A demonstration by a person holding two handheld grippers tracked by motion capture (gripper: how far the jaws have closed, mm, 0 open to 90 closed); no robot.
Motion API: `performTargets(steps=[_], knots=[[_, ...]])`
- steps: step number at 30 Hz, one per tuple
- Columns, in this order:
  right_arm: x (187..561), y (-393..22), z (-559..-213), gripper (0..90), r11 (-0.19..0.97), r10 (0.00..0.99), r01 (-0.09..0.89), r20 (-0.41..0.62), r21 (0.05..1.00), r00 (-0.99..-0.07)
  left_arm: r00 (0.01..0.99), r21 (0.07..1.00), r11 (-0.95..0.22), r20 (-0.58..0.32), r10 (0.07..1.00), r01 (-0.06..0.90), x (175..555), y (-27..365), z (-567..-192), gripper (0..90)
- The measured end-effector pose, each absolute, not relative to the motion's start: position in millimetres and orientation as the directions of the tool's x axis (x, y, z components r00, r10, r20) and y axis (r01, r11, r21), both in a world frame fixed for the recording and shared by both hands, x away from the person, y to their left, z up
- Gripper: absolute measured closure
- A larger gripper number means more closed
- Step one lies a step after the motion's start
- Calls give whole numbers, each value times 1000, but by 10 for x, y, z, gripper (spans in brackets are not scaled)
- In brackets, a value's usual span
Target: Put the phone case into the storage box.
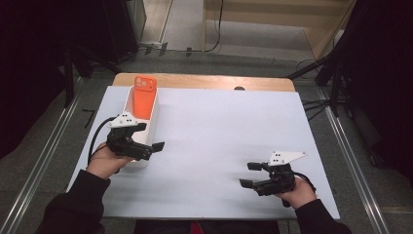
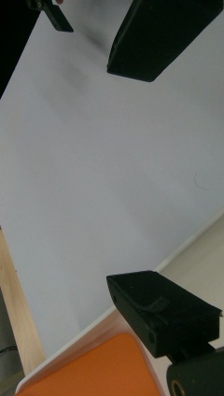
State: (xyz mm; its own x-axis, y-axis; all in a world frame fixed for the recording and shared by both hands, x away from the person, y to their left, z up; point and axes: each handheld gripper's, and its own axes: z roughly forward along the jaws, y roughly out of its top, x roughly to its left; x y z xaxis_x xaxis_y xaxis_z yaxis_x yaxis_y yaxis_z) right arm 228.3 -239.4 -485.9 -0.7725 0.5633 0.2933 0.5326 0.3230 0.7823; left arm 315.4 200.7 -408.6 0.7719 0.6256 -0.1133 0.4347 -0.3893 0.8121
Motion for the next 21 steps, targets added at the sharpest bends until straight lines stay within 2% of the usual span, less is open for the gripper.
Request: performTargets(steps=[9, 21], knots=[[2279, -2394, -4858, 260, 325, 561, 530, 292, 783, -775, 802, 830, -407, -78, 592, 382, 2999, 1963, -4127, 22], [2275, -2394, -4855, 260, 326, 562, 532, 292, 781, -774, 821, 833, -415, -79, 565, 366, 2861, 1944, -4199, 23]])
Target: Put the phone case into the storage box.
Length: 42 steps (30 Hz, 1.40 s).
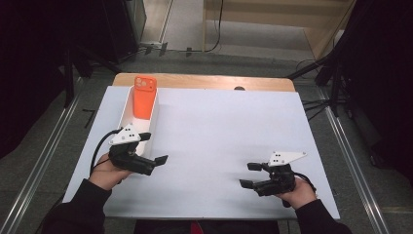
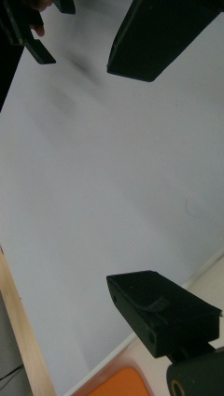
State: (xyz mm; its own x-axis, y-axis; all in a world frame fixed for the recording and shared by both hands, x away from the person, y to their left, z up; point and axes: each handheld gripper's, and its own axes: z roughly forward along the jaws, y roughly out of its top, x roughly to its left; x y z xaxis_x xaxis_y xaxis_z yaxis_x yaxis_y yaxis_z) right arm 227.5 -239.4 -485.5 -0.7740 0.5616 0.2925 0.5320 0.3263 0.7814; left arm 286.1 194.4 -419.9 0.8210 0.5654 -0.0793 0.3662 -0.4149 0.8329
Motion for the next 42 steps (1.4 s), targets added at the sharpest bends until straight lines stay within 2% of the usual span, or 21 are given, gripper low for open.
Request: performTargets(steps=[22, 28, 42], knots=[[2271, -2388, -4858, 260, 331, 559, 533, 293, 779, -775, 864, 821, -459, -79, 497, 339, 2631, 1882, -4396, 23], [2270, -2389, -4860, 260, 332, 558, 532, 292, 779, -776, 890, 820, -487, -59, 452, 302, 2576, 1861, -4433, 23], [2270, -2391, -4862, 260, 337, 556, 530, 290, 778, -779, 906, 789, -526, -90, 415, 319, 2535, 1843, -4519, 23]])
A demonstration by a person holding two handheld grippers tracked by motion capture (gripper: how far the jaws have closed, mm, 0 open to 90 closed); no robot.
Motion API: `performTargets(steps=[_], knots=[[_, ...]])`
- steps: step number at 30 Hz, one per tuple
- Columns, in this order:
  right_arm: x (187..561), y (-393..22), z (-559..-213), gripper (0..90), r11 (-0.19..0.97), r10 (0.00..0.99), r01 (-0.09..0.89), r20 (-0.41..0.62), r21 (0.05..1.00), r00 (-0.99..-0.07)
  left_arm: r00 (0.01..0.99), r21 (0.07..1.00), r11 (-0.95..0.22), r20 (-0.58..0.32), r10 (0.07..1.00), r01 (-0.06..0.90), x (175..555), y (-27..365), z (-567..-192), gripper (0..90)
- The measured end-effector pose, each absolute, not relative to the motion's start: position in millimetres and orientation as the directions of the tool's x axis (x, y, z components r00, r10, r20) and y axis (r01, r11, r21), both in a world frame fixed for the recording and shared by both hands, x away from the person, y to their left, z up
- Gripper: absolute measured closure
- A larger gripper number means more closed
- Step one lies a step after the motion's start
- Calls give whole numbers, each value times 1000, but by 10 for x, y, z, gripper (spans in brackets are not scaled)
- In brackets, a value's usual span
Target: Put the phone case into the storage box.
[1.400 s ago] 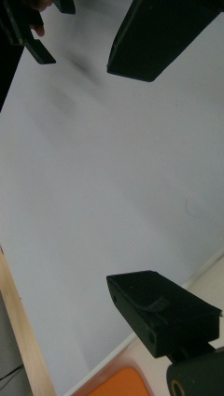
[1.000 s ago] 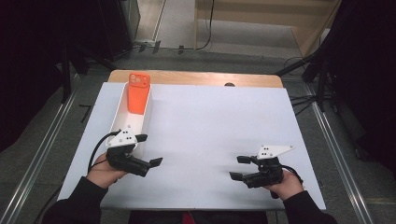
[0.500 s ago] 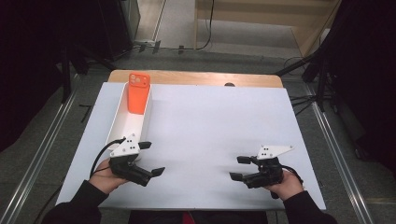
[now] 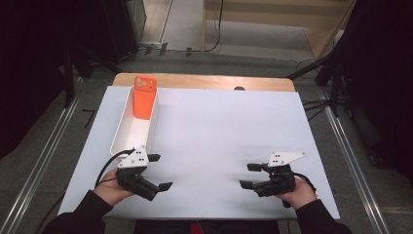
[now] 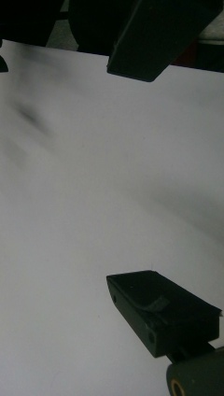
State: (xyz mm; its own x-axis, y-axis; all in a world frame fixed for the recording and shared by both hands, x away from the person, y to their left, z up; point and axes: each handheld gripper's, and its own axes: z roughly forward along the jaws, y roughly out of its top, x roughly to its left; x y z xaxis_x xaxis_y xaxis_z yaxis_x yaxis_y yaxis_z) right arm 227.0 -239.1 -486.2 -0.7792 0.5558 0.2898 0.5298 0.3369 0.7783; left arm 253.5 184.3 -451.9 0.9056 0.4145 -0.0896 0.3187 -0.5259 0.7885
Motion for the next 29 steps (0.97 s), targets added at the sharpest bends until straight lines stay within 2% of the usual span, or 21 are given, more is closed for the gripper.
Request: performTargets(steps=[29], knots=[[2270, -2387, -4867, 260, 343, 550, 528, 290, 777, -783, 912, 763, -560, -91, 401, 322, 2551, 1875, -4600, 24]])
